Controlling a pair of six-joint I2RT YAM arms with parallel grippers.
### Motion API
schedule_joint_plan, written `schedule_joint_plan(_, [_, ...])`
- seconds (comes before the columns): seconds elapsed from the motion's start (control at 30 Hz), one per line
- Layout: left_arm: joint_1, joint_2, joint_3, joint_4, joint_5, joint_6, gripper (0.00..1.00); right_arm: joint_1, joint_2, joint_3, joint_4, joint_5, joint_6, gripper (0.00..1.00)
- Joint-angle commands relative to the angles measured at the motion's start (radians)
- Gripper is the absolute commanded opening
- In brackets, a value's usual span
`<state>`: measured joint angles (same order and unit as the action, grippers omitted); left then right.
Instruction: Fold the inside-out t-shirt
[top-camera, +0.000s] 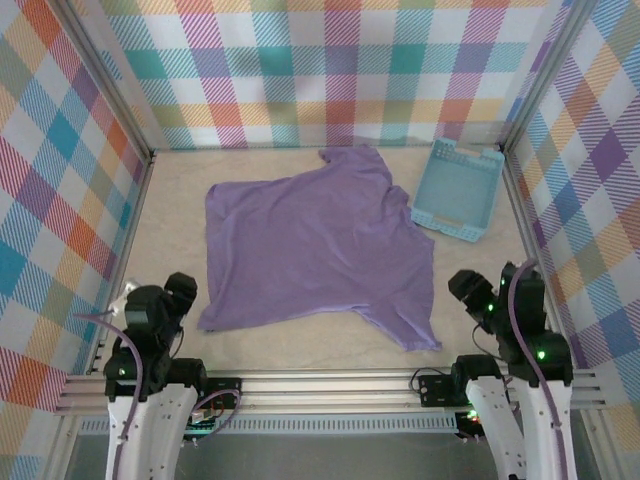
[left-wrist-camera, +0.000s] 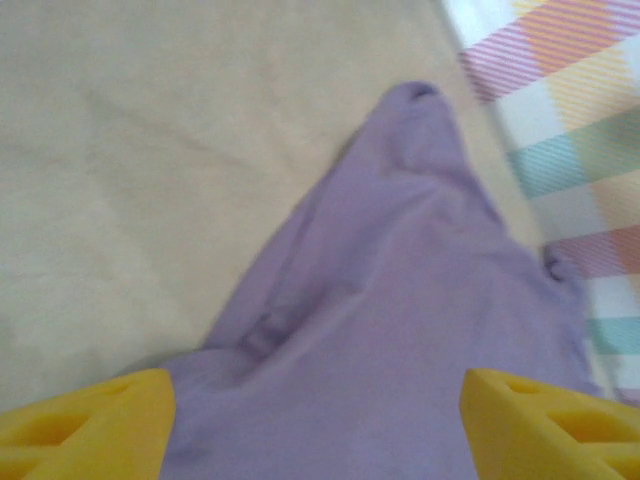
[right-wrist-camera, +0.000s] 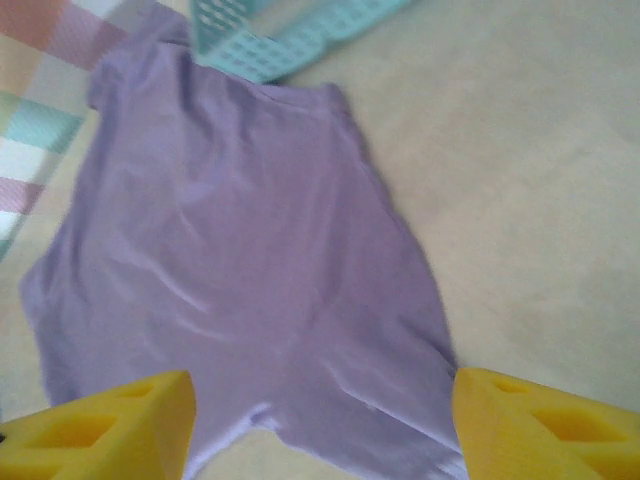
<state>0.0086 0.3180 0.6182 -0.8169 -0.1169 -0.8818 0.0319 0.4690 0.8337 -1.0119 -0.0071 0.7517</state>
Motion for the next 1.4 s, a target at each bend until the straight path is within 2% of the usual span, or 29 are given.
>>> schedule_joint_plan(0.0, [-0.008,0.229,0.047,0.215,0.223,0.065,0.75,0.002,0.153,0.024,0.204,-0.156,-0.078,0.7])
schedule_joint_plan(0.07, [-0.049,0.374,0.077,0.274,0.276,0.09,0.76,0.068,0.264,0.024,0.304,-0.197,-0.094,0.72])
schedule_joint_plan(0.17, [-0.169,0.59,0.147,0.311,0.222,0.156,0.77,0.264,0.472,0.076,0.407,-0.074,-0.144,0.74])
schedule_joint_plan(0.27, [-0.255,0.773,0.183,0.384,0.2,0.178,0.78,0.387,0.731,0.186,0.478,-0.087,-0.189,0.75])
schedule_joint_plan(0.47, [-0.283,1.052,0.216,0.491,0.209,0.182,0.79,0.468,1.173,0.446,0.517,-0.134,-0.25,0.75])
schedule_joint_plan(0.63, [-0.276,1.168,0.219,0.481,0.162,0.199,0.81,0.469,1.39,0.562,0.511,-0.081,-0.259,0.76])
schedule_joint_plan(0.77, [-0.209,1.188,0.225,0.478,0.166,0.206,0.81,0.445,1.458,0.536,0.531,-0.065,-0.237,0.75])
schedule_joint_plan(0.9, [-0.117,1.239,0.415,0.387,0.076,0.229,0.85,0.421,1.461,0.453,0.559,-0.036,-0.205,0.74])
schedule_joint_plan(1.03, [-0.056,1.423,0.709,0.288,-0.031,0.226,0.86,0.402,1.455,0.377,0.565,-0.01,-0.169,0.73])
schedule_joint_plan(1.17, [-0.001,1.633,0.96,0.232,-0.003,0.201,0.86,0.385,1.424,0.29,0.591,-0.006,-0.12,0.72])
schedule_joint_plan(1.37, [0.006,1.921,1.324,0.117,0.009,0.195,0.87,0.379,1.36,0.165,0.619,0.009,-0.067,0.72])
